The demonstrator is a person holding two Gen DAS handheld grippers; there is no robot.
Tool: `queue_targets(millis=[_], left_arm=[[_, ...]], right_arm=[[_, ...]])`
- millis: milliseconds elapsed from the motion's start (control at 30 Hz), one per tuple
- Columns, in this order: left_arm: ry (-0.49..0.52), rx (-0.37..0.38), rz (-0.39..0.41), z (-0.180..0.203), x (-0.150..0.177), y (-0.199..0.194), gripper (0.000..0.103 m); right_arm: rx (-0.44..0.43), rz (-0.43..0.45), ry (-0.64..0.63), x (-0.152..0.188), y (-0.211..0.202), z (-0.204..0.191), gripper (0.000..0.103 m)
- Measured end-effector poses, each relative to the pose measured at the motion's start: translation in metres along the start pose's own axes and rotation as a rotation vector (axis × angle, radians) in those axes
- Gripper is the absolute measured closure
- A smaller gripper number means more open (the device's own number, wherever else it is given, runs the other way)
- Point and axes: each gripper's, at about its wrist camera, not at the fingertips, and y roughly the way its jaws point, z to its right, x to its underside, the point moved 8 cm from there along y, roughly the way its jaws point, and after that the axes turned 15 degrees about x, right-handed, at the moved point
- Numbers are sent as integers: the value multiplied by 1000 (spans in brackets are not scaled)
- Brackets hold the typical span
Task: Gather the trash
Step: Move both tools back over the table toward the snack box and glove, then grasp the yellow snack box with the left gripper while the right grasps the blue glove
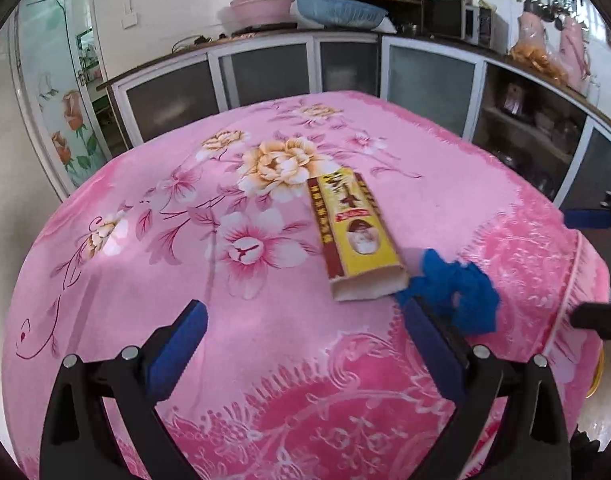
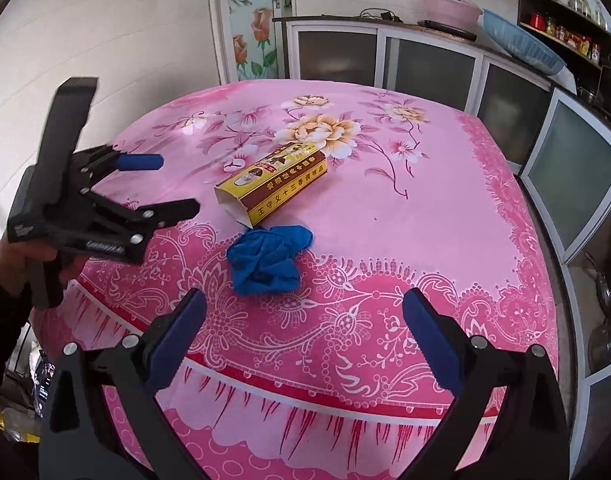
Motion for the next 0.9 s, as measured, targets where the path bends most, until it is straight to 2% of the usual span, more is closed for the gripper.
queue_targets(millis=[133, 233, 367, 433, 667, 800, 867, 900], left_arm=[[-19, 21, -44, -6, -6, 18, 8], [-26, 3, -68, -14, -9, 31, 8], [-64, 12, -74, -23, -16, 42, 8], [-87, 19, -81, -27, -17, 47, 8], [-116, 45, -99, -34, -26, 64, 8], [-136, 43, -119, -40, -33, 77, 8], [-154, 52, -120, -43, -35, 81, 8], [-166, 56, -119, -45, -36, 83, 8]], right_arm=[[-8, -1, -3, -1, 3, -3, 9], [-15, -3, -9, -2, 6, -5, 9], [-21, -10, -40, -3, 14, -13, 11], [-32, -15, -60, -3, 18, -19, 15], [-68, -28, -108, -10, 35, -39, 16], [-97, -63, -110, -13, 49, -45, 17], [-106, -90, -116, -14, 58, -48, 25], [-104, -103, -121, -13, 62, -49, 32]])
